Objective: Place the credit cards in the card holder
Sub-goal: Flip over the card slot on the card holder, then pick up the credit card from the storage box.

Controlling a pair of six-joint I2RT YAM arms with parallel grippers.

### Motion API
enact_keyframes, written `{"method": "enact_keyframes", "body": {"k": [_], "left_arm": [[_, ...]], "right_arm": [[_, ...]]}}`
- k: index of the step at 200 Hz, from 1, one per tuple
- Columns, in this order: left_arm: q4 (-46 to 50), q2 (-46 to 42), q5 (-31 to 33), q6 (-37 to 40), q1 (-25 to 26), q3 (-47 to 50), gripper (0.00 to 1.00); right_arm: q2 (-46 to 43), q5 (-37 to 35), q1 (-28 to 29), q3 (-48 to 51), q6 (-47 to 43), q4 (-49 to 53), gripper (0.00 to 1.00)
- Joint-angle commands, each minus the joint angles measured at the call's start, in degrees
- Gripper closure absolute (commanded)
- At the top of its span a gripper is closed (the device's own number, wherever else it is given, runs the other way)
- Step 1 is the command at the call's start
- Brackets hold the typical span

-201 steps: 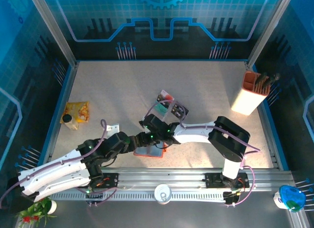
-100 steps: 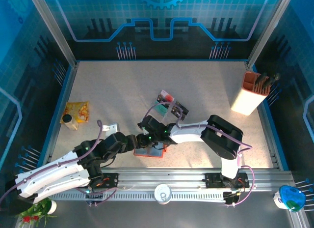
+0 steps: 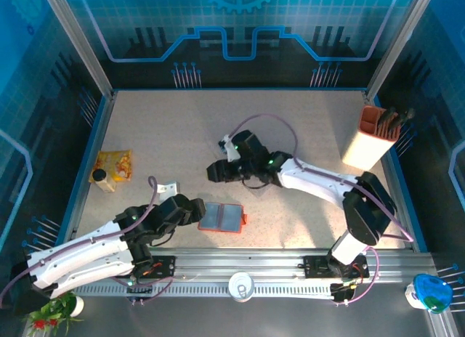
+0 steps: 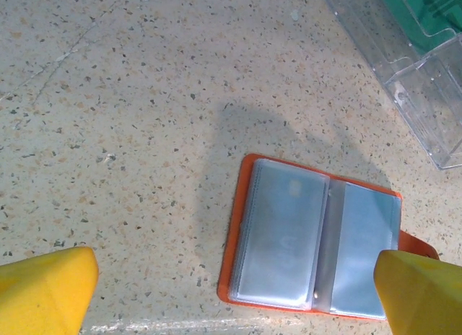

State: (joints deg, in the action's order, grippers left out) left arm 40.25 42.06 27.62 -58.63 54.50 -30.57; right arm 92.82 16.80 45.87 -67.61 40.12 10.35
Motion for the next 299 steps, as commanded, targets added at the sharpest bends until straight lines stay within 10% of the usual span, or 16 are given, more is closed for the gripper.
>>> {"method": "enact_keyframes", "body": {"k": [1,124,299], "left_arm": [[-1.6,1.1,-0.4,-0.2,-0.2,1.0,0.01],[-5.6,7.6,-3.9,2.1,-0.7,1.4,0.01],[-7.0,9.7,-5.2,2.5,-1.7,2.1,0.01]], "right_arm": [[-2.3,-6.5,-2.8,-4.9,-10.3,15.7,0.55],[2.8,-33.1,-9.8,-13.1,-33.4,39.7,0.65],[9.2,-31.9,-9.5,-15.1,-34.4,38.8,0.90]]}}
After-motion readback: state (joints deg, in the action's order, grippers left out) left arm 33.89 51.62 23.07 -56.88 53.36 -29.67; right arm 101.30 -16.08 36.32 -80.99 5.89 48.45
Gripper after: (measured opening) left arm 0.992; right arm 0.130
